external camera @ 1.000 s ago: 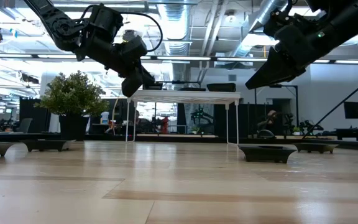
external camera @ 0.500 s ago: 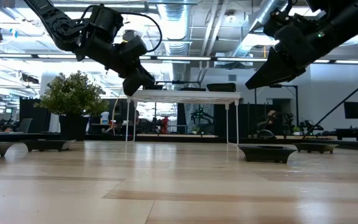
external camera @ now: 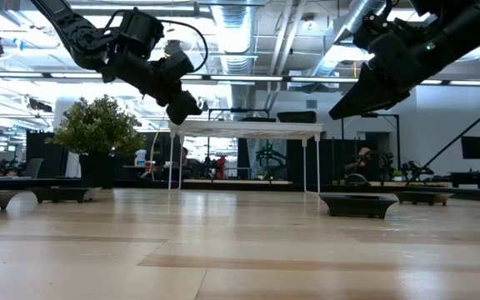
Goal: Pick & Place Mini shaped plates
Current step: Stack the black square plate on top of the black square plate on the shelf
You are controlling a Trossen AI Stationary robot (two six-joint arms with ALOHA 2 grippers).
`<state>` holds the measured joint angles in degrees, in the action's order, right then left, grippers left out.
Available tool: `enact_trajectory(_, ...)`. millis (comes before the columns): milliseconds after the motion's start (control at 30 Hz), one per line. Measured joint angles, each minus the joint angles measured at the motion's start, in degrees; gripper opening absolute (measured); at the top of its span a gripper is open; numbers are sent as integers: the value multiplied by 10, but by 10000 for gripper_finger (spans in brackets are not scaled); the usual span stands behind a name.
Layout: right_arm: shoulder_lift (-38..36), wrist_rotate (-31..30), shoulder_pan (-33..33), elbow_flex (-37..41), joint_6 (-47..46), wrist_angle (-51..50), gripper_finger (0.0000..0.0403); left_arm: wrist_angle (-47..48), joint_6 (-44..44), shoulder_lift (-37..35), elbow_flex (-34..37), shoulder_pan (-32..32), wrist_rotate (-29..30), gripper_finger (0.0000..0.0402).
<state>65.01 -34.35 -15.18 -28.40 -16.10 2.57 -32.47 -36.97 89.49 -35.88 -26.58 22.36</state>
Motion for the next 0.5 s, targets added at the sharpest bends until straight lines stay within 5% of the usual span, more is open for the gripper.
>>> enact_trajectory(300, 0, 0, -12, 0, 0, -6, 82, 7, 0, -57, 5, 92, 18, 144)
enact_trajectory(500, 0, 0, -16, 0, -24, -16, 82, 11, 45, -80, 36, 210, -39, 143)
